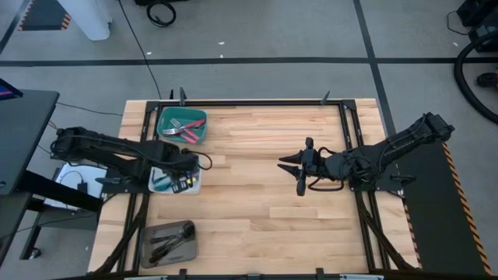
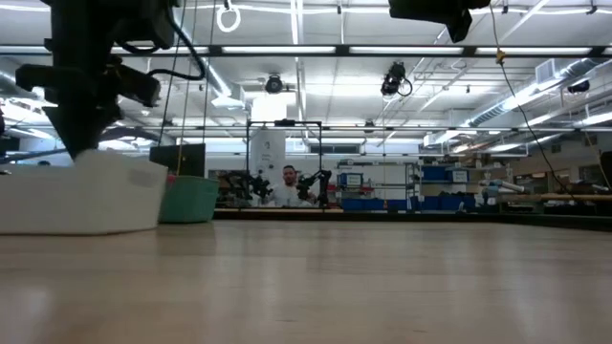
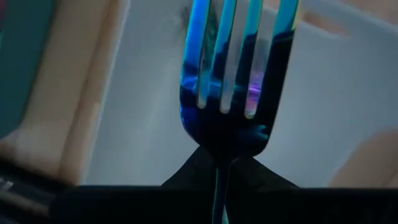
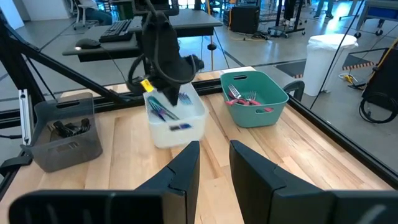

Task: Sort silverware by color (type)
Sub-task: Put the blue fork into the white bin, then return to Home Position

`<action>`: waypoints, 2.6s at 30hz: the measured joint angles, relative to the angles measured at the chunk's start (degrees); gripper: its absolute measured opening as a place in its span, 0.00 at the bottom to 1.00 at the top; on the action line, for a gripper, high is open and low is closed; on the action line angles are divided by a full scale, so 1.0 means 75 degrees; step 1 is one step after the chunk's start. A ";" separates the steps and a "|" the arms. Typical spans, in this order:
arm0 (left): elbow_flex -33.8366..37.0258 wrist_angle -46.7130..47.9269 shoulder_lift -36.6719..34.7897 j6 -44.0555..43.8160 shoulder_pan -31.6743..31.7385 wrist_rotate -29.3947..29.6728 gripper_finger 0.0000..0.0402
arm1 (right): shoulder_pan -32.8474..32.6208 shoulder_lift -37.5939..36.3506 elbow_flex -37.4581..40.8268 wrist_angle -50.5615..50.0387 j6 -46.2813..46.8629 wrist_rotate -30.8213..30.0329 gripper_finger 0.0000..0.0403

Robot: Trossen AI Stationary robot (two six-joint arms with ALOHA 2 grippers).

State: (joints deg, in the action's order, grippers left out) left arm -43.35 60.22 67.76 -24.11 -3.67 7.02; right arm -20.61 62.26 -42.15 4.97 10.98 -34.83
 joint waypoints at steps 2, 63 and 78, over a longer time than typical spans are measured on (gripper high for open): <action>0.0003 -0.0054 -0.0039 -0.0147 -0.0110 0.0086 0.05 | 0.0001 0.0000 0.0000 -0.0032 0.0000 0.0000 0.24; 0.0843 -0.2539 -0.5548 -0.0488 -0.2394 0.2664 0.26 | 0.0347 -0.2603 0.0706 -0.0913 -0.0490 0.0111 0.24; 0.4274 -0.6626 -0.6440 0.0745 -0.3182 0.2539 0.26 | 0.0531 -0.3984 0.5582 0.5231 -0.0966 0.0476 0.24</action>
State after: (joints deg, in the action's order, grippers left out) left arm -11.30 10.53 19.46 -18.52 -27.54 26.06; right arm -16.62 32.38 -0.28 44.20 3.74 -31.26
